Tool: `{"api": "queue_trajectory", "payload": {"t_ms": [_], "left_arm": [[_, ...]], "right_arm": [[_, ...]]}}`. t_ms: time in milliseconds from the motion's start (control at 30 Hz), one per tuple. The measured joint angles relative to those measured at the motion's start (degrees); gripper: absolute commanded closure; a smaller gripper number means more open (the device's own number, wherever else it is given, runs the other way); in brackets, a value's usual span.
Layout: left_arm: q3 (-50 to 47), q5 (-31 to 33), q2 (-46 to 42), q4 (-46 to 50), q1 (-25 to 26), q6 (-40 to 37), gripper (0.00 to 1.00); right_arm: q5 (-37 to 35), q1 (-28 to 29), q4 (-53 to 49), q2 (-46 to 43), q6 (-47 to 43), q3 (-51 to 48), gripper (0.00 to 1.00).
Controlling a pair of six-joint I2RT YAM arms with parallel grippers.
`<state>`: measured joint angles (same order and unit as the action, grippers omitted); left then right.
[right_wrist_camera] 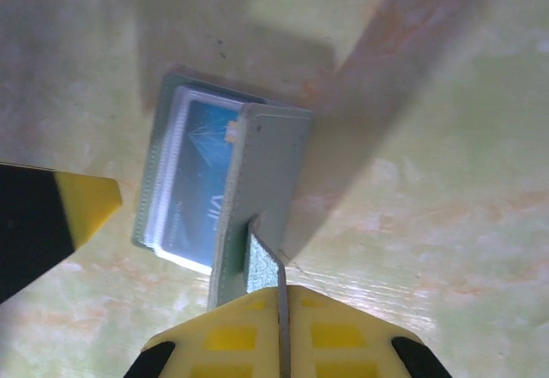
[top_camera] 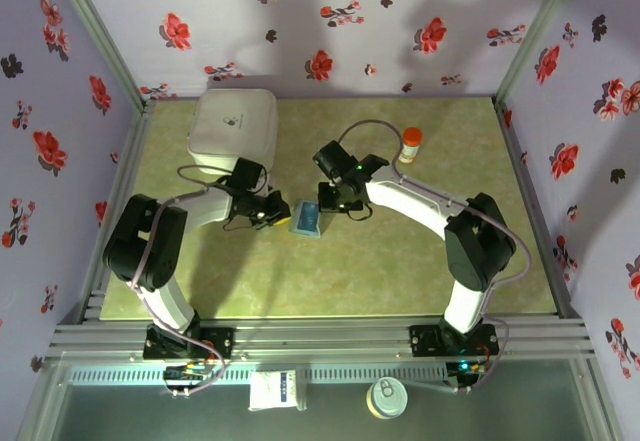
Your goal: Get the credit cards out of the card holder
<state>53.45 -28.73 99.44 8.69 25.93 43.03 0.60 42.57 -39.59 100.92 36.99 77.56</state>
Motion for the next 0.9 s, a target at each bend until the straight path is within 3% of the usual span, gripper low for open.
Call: {"api": "queue_trajectory", "payload": {"t_ms": [367,900], "left_arm": [[2.9,0.5,4.5,0.9,1.4,-0.2,0.97],[2.8,3.1,4.7,2.8,1.5,-0.2,0.97]], "right_arm": [[-0.9,-5.8,0.8,-1.0,-1.0,-7.8,0.93],[-0.5,-6.6,5.0,5.5,-3.0,-9.3,0.94]]}}
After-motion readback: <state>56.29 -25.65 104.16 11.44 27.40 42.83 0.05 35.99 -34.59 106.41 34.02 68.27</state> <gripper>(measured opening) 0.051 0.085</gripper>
